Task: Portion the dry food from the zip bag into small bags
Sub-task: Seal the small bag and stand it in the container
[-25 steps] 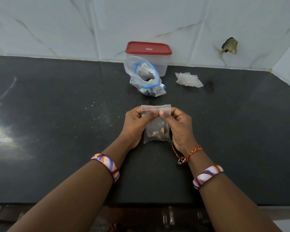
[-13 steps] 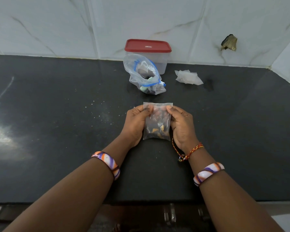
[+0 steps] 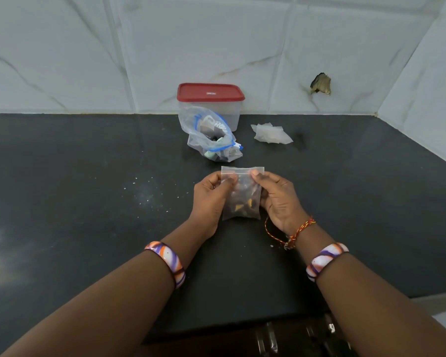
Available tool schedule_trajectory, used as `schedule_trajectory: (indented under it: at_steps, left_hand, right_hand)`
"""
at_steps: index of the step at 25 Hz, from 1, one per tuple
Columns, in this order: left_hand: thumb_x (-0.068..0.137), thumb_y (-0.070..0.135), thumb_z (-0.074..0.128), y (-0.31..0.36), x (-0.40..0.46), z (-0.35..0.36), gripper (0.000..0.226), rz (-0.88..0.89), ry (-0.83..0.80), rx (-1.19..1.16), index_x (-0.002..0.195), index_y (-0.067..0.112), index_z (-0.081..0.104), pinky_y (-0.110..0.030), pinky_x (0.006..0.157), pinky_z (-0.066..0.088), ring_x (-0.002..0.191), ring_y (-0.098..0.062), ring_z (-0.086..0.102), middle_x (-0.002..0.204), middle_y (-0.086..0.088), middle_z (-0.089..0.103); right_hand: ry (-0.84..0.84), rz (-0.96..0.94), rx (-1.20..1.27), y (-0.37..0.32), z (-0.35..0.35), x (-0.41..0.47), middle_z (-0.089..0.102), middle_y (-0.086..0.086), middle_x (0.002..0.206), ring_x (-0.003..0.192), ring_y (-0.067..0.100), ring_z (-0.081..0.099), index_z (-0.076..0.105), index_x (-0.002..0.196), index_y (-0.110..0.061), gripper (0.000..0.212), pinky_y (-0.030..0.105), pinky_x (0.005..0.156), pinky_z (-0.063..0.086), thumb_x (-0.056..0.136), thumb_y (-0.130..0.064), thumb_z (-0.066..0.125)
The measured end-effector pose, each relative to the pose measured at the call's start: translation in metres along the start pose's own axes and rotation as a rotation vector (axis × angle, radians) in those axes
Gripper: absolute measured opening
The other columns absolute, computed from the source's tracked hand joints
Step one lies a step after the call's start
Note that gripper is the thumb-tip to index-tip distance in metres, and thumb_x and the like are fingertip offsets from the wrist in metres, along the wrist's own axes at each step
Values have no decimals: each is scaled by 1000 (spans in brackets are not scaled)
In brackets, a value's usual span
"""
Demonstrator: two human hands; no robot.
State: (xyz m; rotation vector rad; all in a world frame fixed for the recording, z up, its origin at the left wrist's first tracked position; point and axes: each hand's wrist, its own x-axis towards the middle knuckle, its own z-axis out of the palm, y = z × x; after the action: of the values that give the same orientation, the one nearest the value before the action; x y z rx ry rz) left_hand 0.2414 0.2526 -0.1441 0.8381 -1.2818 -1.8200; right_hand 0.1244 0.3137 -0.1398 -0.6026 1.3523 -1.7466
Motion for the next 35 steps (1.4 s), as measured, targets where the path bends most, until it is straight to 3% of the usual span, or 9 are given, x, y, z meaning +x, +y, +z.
schedule_trajectory:
  at_steps: [4,11,15,17,20,27,29,33,35]
  left_hand:
    - [89,15,59,24,4,13,7,29,-46,28,92,11,65,-39,74,57,79,-13,62,88,-3,65]
    - [87,12,62,77,43,59,18,161,-6,90,70,11,55,-26,45,50,59,-17,56,71,-6,56]
    - [85,10,65,94,83,78,16,224,82,195,70,11,61,-38,77,53,79,-23,56,78,-12,61]
    - [86,13,64,100,100,82,4,240,142,415,89,10,62,-35,87,48,89,-21,54,96,-12,61]
    - [87,11,60,100,122,86,40,239,278,557,125,5,48,-23,88,45,102,-18,54,117,-7,54]
    - [94,7,45,54,146,108,18,-42,169,486,112,10,42,-22,67,43,78,-12,48,94,-5,50]
    - [95,5,43,44,157,108,27,-101,214,432,122,7,41,-20,61,40,72,-8,45,84,-2,46]
    - [93,2,40,32,177,106,28,-173,297,454,120,9,41,-21,60,40,77,-13,47,93,-8,48]
    - [91,0,40,24,184,106,25,-176,319,464,113,10,43,-25,61,41,80,-17,49,99,-12,52]
  right_hand:
    - [25,-67,-73,-18,-7,6,69,8,81,78,24,66,70,81,-11,8,39,68,57,84,-13,64]
    - [-41,-182,-379,-63,-30,35,68,-2,80,75,10,60,70,82,-19,6,15,53,46,79,-14,71]
    - [24,-244,-441,-88,-35,72,69,-3,76,68,9,60,70,78,-19,9,14,50,48,83,-12,67]
    - [66,-276,-495,-94,-32,98,68,3,77,70,15,61,71,81,-13,6,18,49,48,85,-10,66]
    - [97,-298,-604,-96,-28,142,67,7,85,79,19,62,72,91,-5,11,24,55,49,85,-9,64]
    - [-26,-247,-722,-58,-24,207,68,7,89,82,17,62,71,95,-5,14,24,66,53,86,-5,60]
    - [-71,-236,-788,-51,-20,223,71,9,97,88,17,63,71,97,-7,15,33,79,56,87,-7,59]
    - [-154,-238,-879,-50,-12,240,71,11,102,97,23,65,71,101,-7,21,40,90,54,88,-5,55]
    - [-134,-301,-880,-51,-14,240,70,12,108,102,24,64,68,110,-7,27,32,96,49,87,-2,54]
